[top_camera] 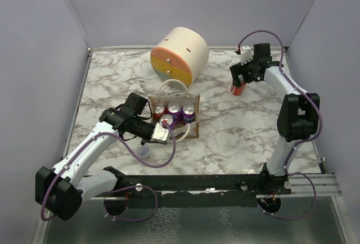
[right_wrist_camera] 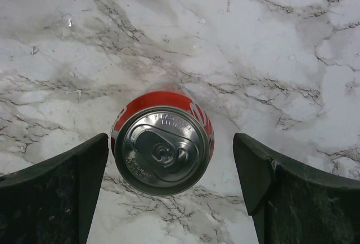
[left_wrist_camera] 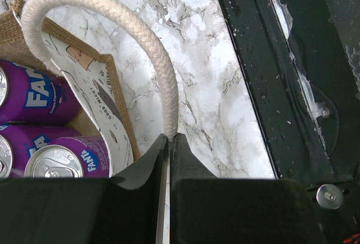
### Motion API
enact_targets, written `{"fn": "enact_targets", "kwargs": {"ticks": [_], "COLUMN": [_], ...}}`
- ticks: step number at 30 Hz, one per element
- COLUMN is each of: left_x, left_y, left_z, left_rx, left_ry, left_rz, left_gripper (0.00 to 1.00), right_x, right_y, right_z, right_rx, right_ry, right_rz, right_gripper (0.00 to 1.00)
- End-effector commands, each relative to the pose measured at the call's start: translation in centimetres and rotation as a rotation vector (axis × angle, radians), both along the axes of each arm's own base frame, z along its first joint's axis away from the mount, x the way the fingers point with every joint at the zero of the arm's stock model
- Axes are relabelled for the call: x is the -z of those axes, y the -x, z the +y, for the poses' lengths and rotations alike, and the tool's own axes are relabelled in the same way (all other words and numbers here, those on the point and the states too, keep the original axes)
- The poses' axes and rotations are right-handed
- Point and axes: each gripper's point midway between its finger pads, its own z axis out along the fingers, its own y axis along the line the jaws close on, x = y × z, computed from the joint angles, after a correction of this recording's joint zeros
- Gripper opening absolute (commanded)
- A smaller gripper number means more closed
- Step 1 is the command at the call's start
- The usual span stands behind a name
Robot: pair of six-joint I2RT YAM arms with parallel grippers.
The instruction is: Place the beverage into the canvas bag
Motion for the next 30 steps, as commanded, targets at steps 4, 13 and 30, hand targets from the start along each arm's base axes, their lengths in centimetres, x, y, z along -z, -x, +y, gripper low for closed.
{"fn": "enact_targets", "kwargs": {"ticks": [4,13,30], "left_x": [-0.4,-0.4,0.5], "left_y": [0.1,0.2,0.1], "left_z": [-0.1,-0.1,0.3], "left_rx": [0.007,0.009,-0.002], "left_ry": [0.005,0.006,-0.033], "left_rz": [-0.009,-0.01,0.002], "left_gripper": [0.0,0.0,0.0], "right_x": [-0.6,0.3,-6.3], "right_y": [-1.3,-0.8,0.9], "right_z": [0.8,0.6,2.8], "right_rx": [-0.04,-0.044,-0.136], "right_ry": [-0.04,-0.032,-0.131], "right_rz": [-0.008,0.022,-0.067], "right_gripper": [0.79,0.79,0.29]}}
